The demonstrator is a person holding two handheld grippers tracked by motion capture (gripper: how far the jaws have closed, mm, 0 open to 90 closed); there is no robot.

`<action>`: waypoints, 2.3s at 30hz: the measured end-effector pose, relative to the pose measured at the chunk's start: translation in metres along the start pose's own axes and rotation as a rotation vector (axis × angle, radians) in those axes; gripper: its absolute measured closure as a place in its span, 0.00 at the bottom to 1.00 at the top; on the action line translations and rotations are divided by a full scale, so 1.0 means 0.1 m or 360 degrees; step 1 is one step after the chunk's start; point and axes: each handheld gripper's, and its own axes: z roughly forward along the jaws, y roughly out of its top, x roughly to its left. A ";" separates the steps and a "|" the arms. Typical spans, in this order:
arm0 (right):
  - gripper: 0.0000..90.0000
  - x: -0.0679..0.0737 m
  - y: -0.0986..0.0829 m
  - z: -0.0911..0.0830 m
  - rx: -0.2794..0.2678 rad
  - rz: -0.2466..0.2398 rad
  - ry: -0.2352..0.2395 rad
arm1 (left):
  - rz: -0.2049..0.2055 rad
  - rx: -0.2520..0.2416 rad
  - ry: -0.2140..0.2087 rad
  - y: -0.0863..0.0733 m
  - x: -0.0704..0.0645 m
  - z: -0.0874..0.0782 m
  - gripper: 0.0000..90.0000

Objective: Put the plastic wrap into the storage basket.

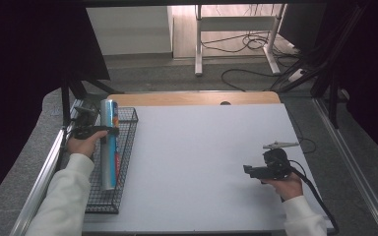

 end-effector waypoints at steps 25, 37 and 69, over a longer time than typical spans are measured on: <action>0.11 -0.01 0.00 0.01 0.0005 -0.0004 -0.0024 | 0.0039 0.0130 0.0104 -0.13 -0.04 0.28 0.33; 0.11 -0.04 0.02 0.00 -0.0002 0.0003 -0.0031 | 0.0015 0.0239 0.0023 -0.11 -0.03 0.12 0.35; 0.11 -0.10 -0.01 0.02 0.0004 0.0024 -0.0064 | -0.0040 0.0303 0.0086 -0.11 0.10 0.57 0.34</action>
